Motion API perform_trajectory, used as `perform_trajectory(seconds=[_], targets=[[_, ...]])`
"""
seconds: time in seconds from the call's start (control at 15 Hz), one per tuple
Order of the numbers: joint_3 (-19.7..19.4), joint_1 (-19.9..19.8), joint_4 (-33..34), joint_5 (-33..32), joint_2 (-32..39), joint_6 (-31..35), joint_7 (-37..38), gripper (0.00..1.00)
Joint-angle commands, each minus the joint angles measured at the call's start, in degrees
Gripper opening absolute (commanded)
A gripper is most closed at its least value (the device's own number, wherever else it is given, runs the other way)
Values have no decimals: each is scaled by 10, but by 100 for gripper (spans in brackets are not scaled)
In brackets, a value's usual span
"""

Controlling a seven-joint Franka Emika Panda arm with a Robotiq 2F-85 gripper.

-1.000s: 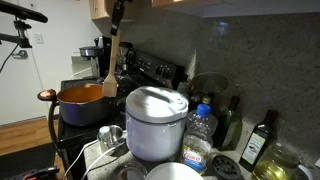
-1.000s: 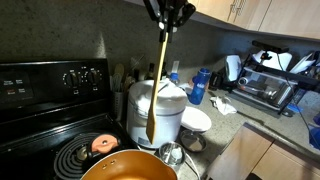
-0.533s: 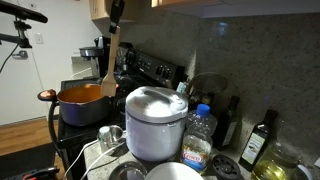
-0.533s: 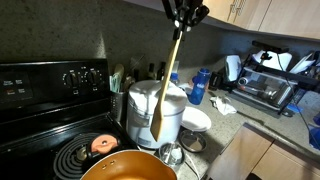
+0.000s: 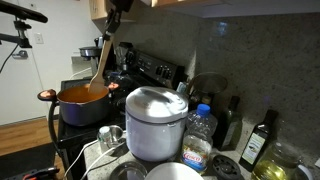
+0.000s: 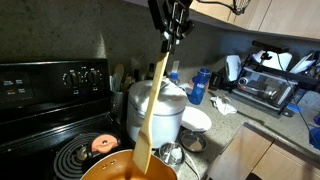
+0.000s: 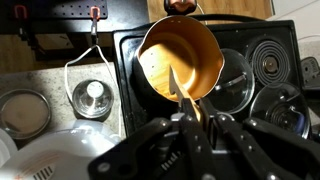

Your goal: Use a wooden spoon to mix in the pot then put the spoon back in the utensil holder

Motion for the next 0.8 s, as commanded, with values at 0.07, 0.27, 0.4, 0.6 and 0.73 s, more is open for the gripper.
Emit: perform_trajectory(seconds=[0.07, 0.27, 0.4, 0.6, 0.73], targets=[[13, 14, 2, 13, 20, -21, -30, 3], [19, 21, 2, 10, 24, -25, -48, 3], [25, 27, -7, 3, 24, -22, -63, 3], [37, 36, -36, -12, 13, -6, -84, 3], [49, 49, -63, -29, 8, 10, -89, 3]])
